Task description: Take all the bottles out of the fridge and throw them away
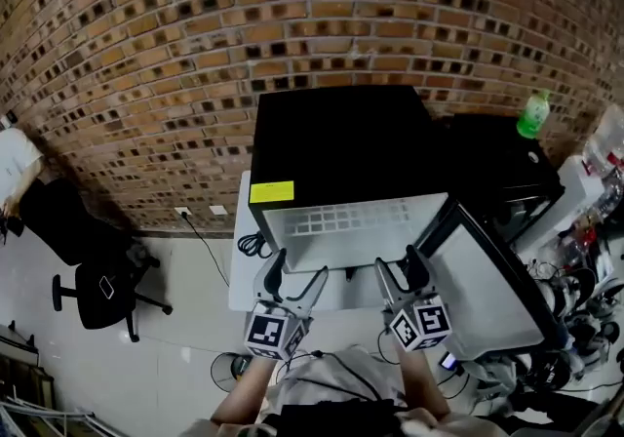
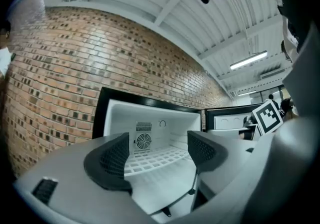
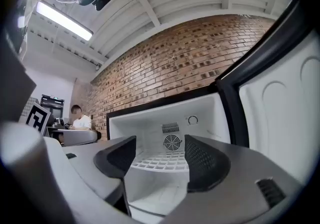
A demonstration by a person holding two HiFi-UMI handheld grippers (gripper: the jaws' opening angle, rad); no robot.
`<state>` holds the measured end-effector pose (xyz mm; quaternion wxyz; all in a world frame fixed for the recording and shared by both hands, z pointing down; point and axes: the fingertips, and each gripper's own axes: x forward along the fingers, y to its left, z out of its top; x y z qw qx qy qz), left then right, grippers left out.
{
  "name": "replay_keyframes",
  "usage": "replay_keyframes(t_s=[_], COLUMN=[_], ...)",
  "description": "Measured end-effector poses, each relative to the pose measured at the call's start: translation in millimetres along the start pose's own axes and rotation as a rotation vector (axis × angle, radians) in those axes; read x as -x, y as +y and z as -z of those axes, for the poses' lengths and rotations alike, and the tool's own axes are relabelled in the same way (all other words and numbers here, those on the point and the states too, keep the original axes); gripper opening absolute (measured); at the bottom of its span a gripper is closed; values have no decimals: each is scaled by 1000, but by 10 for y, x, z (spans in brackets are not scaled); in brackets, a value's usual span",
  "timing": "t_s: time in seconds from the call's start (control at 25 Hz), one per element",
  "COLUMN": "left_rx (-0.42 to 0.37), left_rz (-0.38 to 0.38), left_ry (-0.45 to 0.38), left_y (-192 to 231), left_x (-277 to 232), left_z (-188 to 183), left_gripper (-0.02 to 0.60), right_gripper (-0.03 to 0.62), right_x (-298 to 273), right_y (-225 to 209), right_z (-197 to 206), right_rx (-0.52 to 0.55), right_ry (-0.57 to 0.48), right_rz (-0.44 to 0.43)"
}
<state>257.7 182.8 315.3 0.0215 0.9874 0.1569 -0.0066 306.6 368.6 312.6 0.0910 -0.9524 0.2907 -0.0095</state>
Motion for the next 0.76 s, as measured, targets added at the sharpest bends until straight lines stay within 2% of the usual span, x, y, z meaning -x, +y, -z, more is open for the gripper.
replay_keyframes(t_s=[0.12, 0.24, 0.32, 0.48, 0.76], left_rx=[18, 42, 35, -4, -10], left_rz=[29, 24, 23, 35, 31], left_ry=[3, 10, 24, -4, 4], left_y=[-129, -207, -225, -235, -236], left_x=[-70, -106, -125, -156, -133], left_z=[-102, -178, -151, -47, -8], left_gripper=[364, 364, 364, 364, 364], right_gripper=[322, 322, 322, 322, 322], right_x=[75, 120, 133, 131, 62], right_y=[-100, -154, -174, -195, -141], right_z=[-6, -9, -21, 7, 23], right_rx=[20, 33, 39, 38, 37], right_ry=[-1, 2, 9, 15, 26], right_rz=[22, 28, 32, 26, -1])
